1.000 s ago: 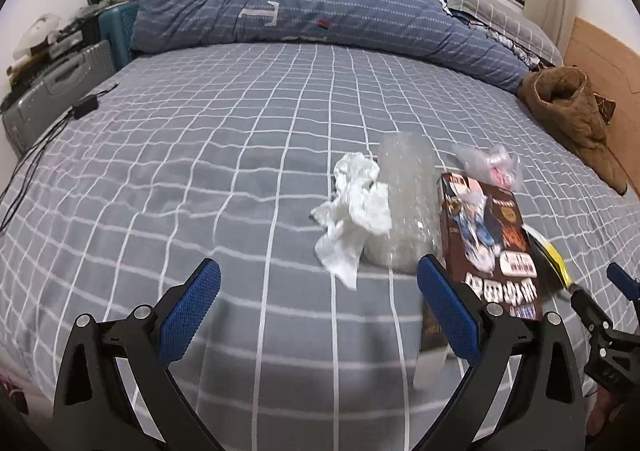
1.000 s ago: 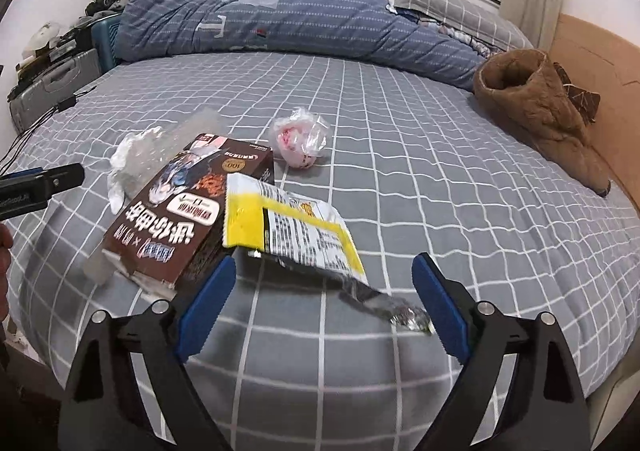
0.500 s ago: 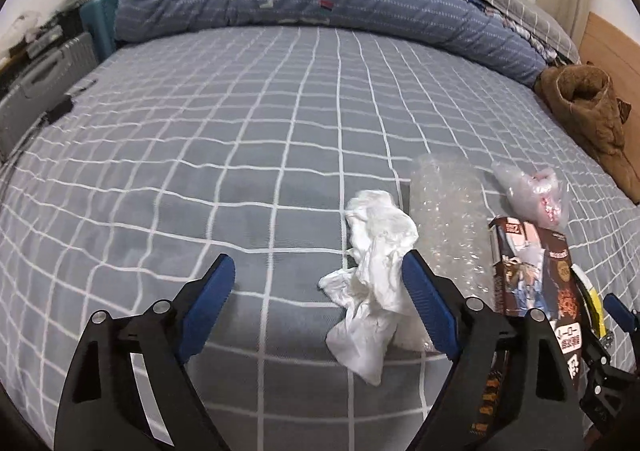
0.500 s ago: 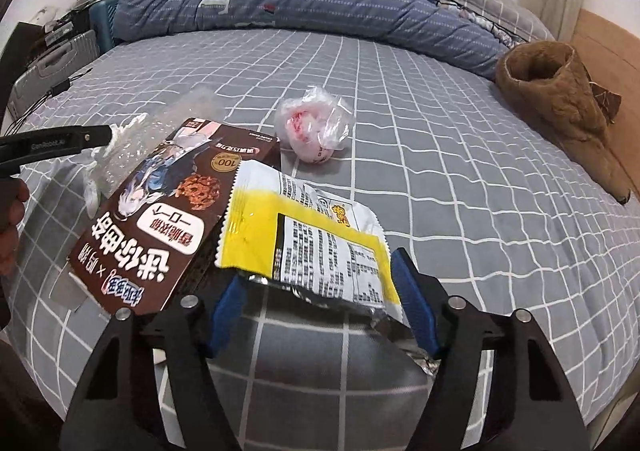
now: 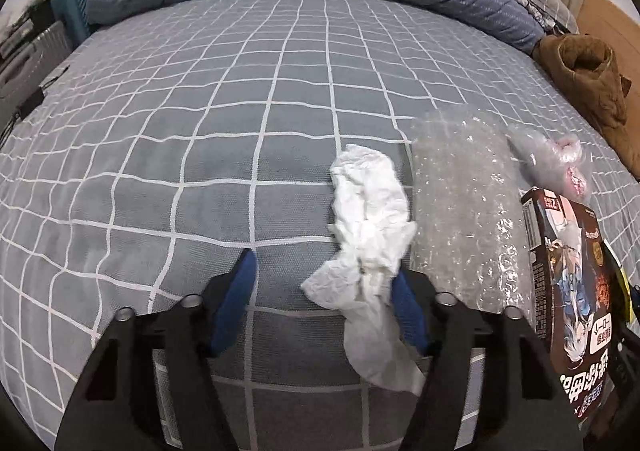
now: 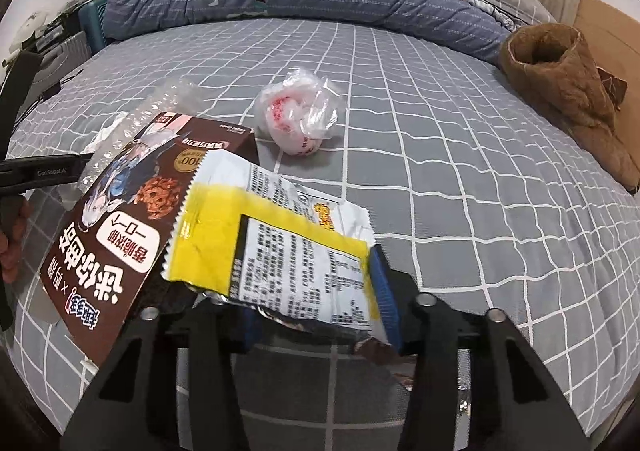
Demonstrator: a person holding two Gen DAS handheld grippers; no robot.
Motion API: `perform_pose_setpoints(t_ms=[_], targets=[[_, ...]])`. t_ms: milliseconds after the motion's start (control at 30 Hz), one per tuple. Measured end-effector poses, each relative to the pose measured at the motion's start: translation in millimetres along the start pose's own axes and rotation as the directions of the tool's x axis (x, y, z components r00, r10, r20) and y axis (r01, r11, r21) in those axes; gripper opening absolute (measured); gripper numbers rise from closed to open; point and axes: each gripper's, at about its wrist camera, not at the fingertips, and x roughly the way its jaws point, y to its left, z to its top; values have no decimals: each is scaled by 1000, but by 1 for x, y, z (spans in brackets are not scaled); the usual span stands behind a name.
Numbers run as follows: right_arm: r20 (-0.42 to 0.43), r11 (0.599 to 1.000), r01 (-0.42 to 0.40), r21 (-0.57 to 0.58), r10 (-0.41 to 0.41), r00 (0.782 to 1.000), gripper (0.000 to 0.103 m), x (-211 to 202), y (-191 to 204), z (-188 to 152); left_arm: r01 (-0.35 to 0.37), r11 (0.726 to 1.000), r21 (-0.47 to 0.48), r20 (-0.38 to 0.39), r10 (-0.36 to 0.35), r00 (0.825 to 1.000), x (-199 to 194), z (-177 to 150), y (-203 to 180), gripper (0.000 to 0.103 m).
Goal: Collect trash
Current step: 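Grasp the white tissue with the left tool while the right tool grasps the yellow wrapper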
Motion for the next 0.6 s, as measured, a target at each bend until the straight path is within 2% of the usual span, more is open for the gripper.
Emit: perform_pose_setpoints(t_ms=[33,100,200,300,600], targets=[[-2,1000,0,5,0,1000,35,1,-1,0,-3,1000,-1,3,3,1000,-1,0,0,54],[0,1000,2,10,-2,1000,29,0,-2,0,-2,1000,-1,11,2,1000,-3,-1,-2,41],[7,1000,-1,16,1,1000,19,-3,-5,0,2,1000,-5,15,-2,1000,-5,2,-5,27],[16,1000,0,23,-1,1000,12,-7,-6,0,-1,1000,-11,24,1,1000,-10,2,-4,19],[45,1000,-3,28,1,999,7,-21,-4,4,3,1000,2,64,-3,998,-30,3,-14,16]])
